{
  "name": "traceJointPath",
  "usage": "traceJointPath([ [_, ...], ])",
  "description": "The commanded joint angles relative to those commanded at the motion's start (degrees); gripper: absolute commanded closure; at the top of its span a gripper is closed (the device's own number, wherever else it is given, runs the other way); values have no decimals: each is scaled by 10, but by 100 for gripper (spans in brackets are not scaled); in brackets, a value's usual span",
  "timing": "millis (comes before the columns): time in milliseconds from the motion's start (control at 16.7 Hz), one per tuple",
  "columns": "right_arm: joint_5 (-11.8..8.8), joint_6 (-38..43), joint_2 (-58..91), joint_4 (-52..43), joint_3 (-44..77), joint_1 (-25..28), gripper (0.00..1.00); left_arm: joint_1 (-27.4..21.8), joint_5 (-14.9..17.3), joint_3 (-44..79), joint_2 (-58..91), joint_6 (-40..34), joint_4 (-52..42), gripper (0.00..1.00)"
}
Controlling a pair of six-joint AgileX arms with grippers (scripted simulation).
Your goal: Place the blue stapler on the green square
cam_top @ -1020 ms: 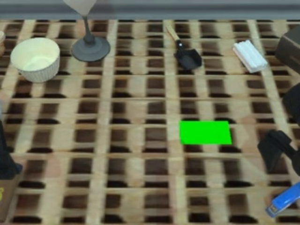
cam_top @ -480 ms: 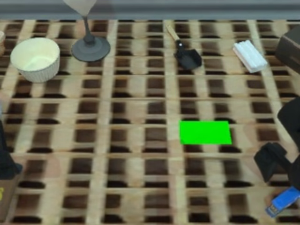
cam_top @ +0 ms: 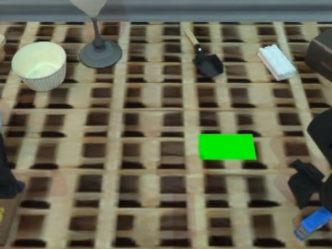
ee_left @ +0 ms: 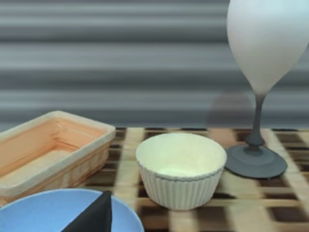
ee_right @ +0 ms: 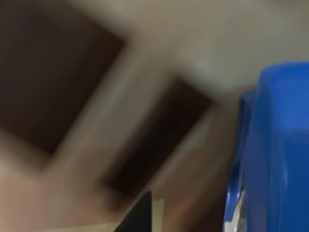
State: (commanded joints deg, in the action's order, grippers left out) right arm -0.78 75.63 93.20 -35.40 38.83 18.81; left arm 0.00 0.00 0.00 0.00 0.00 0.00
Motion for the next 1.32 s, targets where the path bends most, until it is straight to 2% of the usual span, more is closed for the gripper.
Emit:
traceJointPath([
  [300, 0, 0, 0, 0, 0, 0, 98, 0, 0, 0, 0, 0, 0, 0],
  [360, 0, 0, 0, 0, 0, 0, 100, 0, 0, 0, 0, 0, 0, 0],
  [780, 0, 0, 0, 0, 0, 0, 100, 0, 0, 0, 0, 0, 0, 0],
  [960, 5, -10, -16, -30, 11, 0, 100, 0, 0, 0, 0, 0, 0, 0],
  [1320, 6, -10, -71, -177, 95, 2, 100, 0, 0, 0, 0, 0, 0, 0],
])
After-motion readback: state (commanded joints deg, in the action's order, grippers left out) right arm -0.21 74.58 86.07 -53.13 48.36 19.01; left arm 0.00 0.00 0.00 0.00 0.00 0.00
